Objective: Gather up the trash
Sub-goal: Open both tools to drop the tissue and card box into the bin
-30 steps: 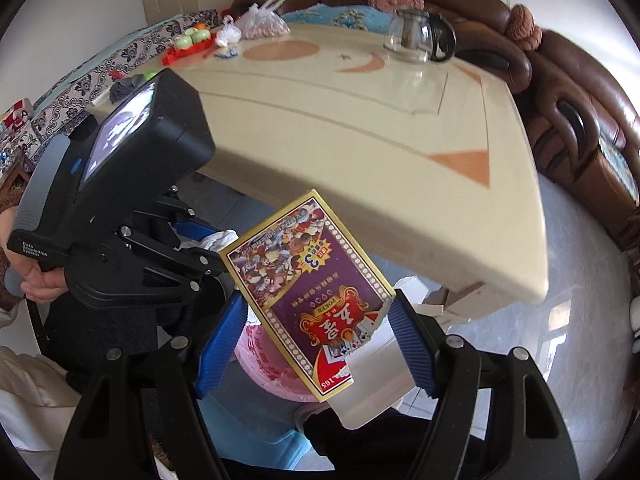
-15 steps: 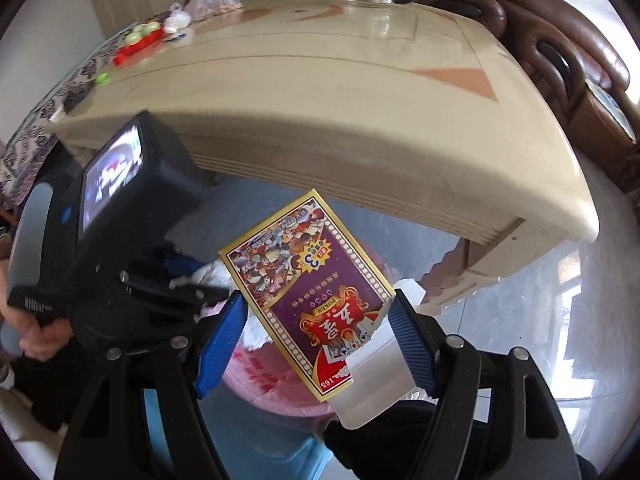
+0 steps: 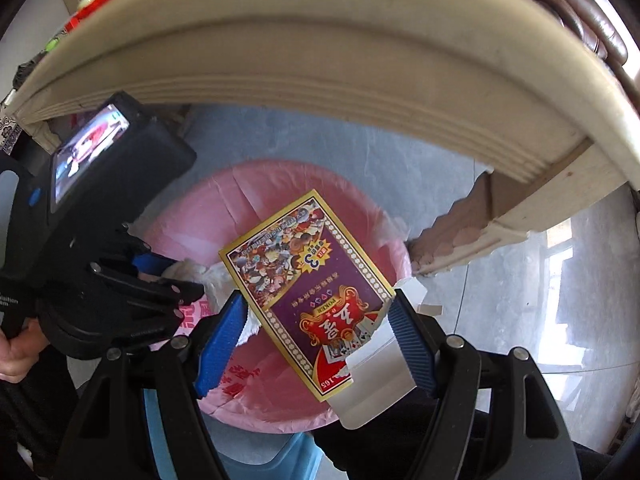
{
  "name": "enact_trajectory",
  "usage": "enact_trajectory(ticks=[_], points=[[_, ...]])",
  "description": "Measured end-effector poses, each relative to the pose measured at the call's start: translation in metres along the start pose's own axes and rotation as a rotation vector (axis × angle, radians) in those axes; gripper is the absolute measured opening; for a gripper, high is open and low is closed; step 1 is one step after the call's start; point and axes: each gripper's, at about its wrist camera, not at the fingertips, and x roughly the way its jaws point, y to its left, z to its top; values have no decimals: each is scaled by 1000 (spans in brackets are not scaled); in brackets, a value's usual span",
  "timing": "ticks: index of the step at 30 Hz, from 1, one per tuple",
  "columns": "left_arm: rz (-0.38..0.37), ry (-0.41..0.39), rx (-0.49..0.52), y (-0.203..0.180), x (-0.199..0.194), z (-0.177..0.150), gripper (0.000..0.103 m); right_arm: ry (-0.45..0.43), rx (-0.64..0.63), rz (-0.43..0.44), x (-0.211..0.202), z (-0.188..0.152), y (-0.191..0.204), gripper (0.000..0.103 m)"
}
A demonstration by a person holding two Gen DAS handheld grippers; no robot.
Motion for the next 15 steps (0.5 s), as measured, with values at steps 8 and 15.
enact_trajectory(ticks=[8,15], points=[[-41,52,-35,7,19,10,24,70,10,11,28,2,-4,71],[-58,72,-62,11,30,16,26,98,11,29,44,9,-6,71]])
